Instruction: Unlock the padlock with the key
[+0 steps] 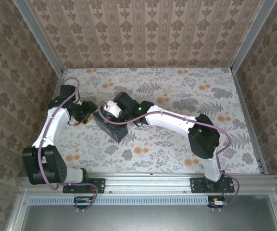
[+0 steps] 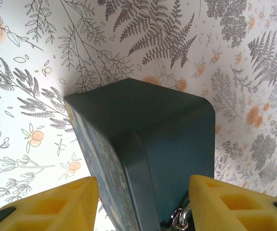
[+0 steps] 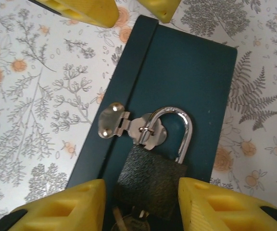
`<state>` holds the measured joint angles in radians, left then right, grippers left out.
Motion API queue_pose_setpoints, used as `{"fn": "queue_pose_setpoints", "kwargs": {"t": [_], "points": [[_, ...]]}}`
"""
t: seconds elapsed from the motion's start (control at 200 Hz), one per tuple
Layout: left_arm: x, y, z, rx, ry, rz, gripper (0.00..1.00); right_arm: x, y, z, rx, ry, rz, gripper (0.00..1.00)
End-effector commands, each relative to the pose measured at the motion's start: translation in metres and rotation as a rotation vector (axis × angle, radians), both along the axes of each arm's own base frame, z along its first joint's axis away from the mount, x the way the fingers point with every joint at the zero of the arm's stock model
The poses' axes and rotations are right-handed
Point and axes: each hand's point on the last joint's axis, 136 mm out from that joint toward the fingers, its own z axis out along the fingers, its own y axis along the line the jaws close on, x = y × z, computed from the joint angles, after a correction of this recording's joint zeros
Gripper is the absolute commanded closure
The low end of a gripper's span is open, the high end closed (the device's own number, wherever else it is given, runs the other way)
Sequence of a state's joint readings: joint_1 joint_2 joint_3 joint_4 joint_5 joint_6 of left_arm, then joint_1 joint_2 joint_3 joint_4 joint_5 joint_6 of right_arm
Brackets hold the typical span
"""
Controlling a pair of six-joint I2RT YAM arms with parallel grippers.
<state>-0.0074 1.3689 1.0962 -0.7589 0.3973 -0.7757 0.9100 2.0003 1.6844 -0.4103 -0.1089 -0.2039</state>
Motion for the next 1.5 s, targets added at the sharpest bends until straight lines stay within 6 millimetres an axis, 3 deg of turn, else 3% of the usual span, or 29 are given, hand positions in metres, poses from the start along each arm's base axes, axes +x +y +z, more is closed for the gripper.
{"fn": "queue_pose_setpoints", "kwargs": {"t": [0.0, 0.285, 0.505, 0.63, 0.865, 1.13, 1.495], "points": [[0.005, 0.003, -0.002, 0.06, -0.013, -0.042, 0.48, 0.004, -0.003, -0.016, -0.084, -0.01, -0.001, 0.58], [-0.003, 0.001, -0.026, 0.066, 0.03, -0.067, 0.49, -0.002, 0.002, -0.021, -0.091, 0.022, 0.04, 0.56], [-0.007, -0.003, -0.033, 0.05, 0.044, -0.09, 0.5, -0.001, 0.003, -0.03, -0.09, 0.064, 0.013, 0.65], [-0.009, -0.004, -0.035, 0.045, 0.046, -0.097, 0.5, 0.007, 0.001, -0.015, 0.006, 0.126, -0.057, 0.69], [-0.016, -0.007, -0.043, 0.029, 0.059, -0.106, 0.51, 0.03, -0.008, 0.023, 0.325, 0.404, -0.213, 0.74], [-0.018, -0.011, -0.047, 0.005, 0.068, -0.112, 0.51, 0.032, 0.0, 0.021, 0.441, 0.563, -0.262, 0.76], [-0.019, -0.012, -0.044, -0.011, 0.069, -0.106, 0.51, 0.029, 0.007, 0.022, 0.426, 0.527, -0.241, 0.73]]}}
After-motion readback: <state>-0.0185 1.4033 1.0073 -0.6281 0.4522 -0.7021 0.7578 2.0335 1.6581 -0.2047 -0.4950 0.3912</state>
